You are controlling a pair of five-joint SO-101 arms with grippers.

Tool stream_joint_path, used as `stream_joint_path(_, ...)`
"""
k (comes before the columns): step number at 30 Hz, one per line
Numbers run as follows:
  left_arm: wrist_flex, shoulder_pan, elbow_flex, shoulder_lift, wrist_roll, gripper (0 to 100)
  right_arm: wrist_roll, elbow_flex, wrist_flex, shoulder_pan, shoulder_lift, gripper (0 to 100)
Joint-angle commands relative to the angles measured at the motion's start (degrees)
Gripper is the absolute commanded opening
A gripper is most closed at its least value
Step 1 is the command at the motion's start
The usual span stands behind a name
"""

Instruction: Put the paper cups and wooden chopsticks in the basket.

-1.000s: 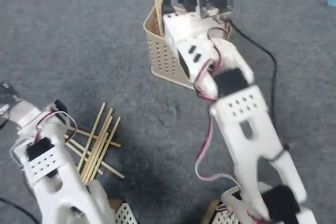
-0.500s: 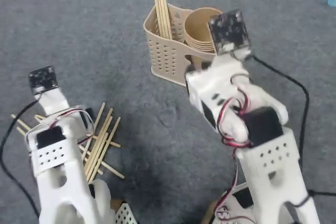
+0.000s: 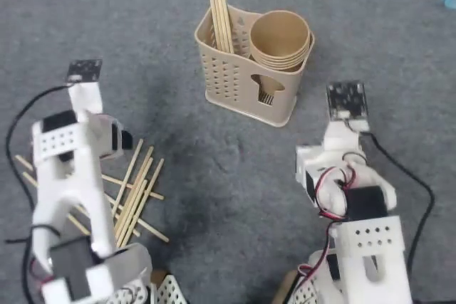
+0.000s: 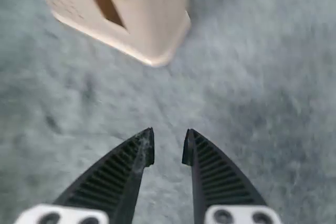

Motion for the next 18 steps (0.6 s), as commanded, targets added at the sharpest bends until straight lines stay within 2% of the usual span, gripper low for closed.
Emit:
stream_joint_path(1,0.53,0.62,-5.14,2.9,-1.32,22,-0.53,9.93,-7.16,2.15,-3.74,9.7)
stream_joint_path(6,0.26,3.78,-5.93,7.74,-1.49,22,-0.53,25.49,-17.63,1.89,-7.78,9.7)
stream_joint_path(8,-0.18,5.45,-6.2,9.85,-1.49,22,-0.53,27.6,-19.82,2.15,-10.24,9.7)
stream_joint_path(12,-0.53,7.74,-8.92,14.86,-1.23,22,-0.26,28.04,-15.08,1.8,-15.25,9.7)
stream_joint_path(18,-0.26,7.65,-14.9,22.15,-0.97,21,-0.09,30.15,-11.3,1.8,-22.73,9.7)
